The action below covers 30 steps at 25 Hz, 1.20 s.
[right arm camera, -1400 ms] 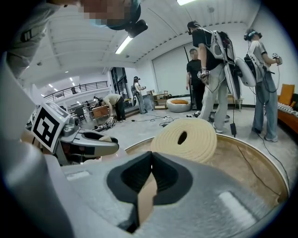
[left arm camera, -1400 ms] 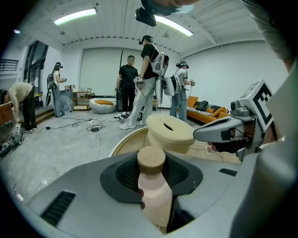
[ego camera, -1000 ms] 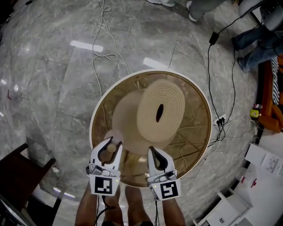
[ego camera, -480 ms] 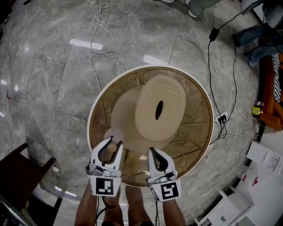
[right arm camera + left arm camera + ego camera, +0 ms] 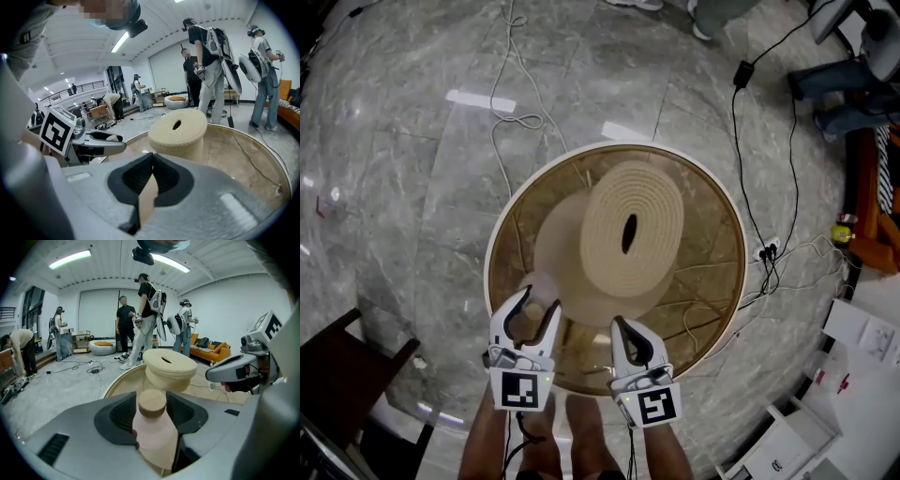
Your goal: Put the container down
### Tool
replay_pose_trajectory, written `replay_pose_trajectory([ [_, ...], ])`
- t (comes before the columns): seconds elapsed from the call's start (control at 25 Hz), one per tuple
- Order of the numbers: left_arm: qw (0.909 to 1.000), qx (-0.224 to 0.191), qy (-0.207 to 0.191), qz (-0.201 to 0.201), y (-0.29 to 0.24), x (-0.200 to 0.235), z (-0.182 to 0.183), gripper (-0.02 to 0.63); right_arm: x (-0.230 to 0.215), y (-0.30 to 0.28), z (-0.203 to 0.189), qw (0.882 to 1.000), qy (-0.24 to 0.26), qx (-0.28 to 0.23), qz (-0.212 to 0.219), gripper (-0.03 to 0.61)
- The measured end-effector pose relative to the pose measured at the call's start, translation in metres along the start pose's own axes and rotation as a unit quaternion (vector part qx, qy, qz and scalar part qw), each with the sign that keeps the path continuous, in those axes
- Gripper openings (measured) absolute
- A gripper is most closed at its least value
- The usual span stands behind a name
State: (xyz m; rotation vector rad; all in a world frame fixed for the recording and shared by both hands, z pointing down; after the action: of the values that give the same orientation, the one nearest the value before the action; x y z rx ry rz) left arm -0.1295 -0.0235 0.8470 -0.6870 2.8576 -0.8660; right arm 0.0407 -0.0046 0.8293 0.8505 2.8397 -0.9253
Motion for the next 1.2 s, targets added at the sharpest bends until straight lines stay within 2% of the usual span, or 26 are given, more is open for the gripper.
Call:
replay_pose_trajectory([
  [0.12, 1.0000, 0.001, 0.008, -0.001, 0.003, -0.001, 0.006, 0.229, -0.002, 0.005, 0.008, 1.000, 0.002, -0.005, -0.003, 0.000],
  [0.44, 0.9999, 0.001, -0.016, 0.003, 0.015, -0.004, 0.034, 0.229, 0.000, 0.021, 0.035, 1.000, 0.005, -0.011, -0.004, 0.000],
  [0.56, 0.9997, -0.006, -0.023, 0.004, 0.022, -0.002, 0.050, 0.227, 0.001, 0.027, 0.051, 0.999, 0.007, -0.030, -0.009, 0.000],
  [0.92, 0.9992, -0.026, -0.029, 0.010, 0.056, -0.009, 0.124, 0.193, -0.002, 0.060, 0.121, 0.997, 0.018, -0.064, -0.026, 0.000],
  [1.08, 0.9980, -0.042, -0.048, 0.008, 0.075, -0.006, 0.161, 0.186, 0.001, 0.074, 0.155, 0.996, 0.028, -0.075, -0.034, 0.000],
  [1.2, 0.9967, -0.055, -0.059, 0.010, 0.092, -0.003, 0.186, 0.156, 0.006, 0.087, 0.176, 0.995, 0.032, -0.085, -0.039, 0.000],
])
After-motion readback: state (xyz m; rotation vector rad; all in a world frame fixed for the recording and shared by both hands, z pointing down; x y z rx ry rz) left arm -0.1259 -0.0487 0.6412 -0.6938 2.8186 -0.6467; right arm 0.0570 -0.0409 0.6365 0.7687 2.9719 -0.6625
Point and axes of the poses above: the fingertips, and each gripper's own axes: y backward along the fingers, x to its left, z out of its top, the point moved 6 cm from there along y, backward along the fingers, and after that the axes turned 1 degree about -y, right-handed, at the moved point
